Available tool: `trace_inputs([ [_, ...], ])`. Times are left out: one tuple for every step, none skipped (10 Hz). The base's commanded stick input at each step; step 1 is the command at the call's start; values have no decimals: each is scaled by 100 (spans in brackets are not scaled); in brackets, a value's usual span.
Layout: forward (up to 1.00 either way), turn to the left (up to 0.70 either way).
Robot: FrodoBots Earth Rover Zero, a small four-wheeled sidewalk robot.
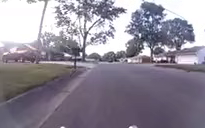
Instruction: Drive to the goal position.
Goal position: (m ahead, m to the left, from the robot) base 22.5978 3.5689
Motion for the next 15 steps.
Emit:
trace_inputs([
  [100, 3],
  [100, 3],
  [100, 3],
  [100, 25],
  [100, 23],
  [100, 21],
  [100, 19],
  [100, 0],
  [100, 0],
  [100, 0],
  [100, 0],
  [100, -7],
  [100, -18],
  [100, -19],
  [100, -6],
])
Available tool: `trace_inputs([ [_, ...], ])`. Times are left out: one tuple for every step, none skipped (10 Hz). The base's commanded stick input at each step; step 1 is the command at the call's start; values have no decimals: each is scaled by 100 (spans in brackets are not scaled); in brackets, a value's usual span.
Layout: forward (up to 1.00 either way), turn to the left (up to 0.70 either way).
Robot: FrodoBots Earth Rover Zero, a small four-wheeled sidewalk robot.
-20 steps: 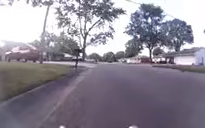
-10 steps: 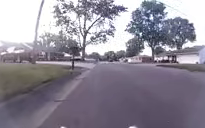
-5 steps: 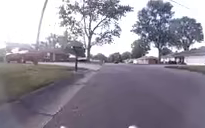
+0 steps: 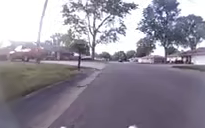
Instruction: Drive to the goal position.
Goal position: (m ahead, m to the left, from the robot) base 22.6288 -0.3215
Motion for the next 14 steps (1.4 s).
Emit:
trace_inputs([
  [100, -1],
  [100, 0],
  [100, 0],
  [100, 0],
  [100, 0],
  [100, -2],
  [100, -22],
  [100, -25],
  [100, -13],
  [100, 0],
  [100, 0],
  [100, 0],
  [100, 0],
  [100, 0],
])
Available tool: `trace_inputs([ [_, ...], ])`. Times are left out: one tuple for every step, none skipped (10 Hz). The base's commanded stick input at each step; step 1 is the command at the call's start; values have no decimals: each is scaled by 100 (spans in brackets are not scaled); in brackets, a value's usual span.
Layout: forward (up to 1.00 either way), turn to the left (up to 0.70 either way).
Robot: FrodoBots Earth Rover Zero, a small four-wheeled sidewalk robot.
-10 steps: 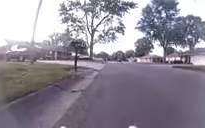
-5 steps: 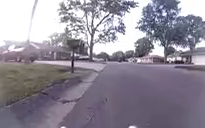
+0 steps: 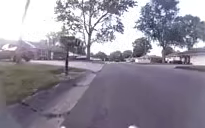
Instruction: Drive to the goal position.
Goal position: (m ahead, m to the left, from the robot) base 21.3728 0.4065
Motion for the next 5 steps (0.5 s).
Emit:
trace_inputs([
  [100, 0],
  [100, 0],
  [100, -9],
  [100, -28],
  [100, -29],
])
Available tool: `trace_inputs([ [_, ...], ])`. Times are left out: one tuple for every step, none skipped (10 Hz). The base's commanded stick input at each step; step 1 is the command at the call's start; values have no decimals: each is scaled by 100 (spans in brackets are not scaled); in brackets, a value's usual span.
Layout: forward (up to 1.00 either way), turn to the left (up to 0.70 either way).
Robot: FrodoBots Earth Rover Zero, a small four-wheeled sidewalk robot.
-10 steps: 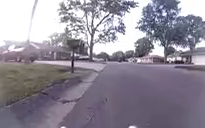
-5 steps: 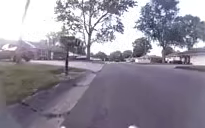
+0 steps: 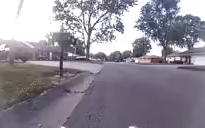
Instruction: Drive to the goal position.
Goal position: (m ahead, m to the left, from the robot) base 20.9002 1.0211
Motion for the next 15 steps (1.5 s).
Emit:
trace_inputs([
  [100, -13],
  [100, -3],
  [100, 0],
  [100, 0],
  [100, 0],
  [100, 0],
  [100, 0],
  [100, 0],
  [100, -1],
  [100, -4],
  [100, -6],
  [100, -8],
  [100, -9],
  [100, 0],
  [100, 0],
])
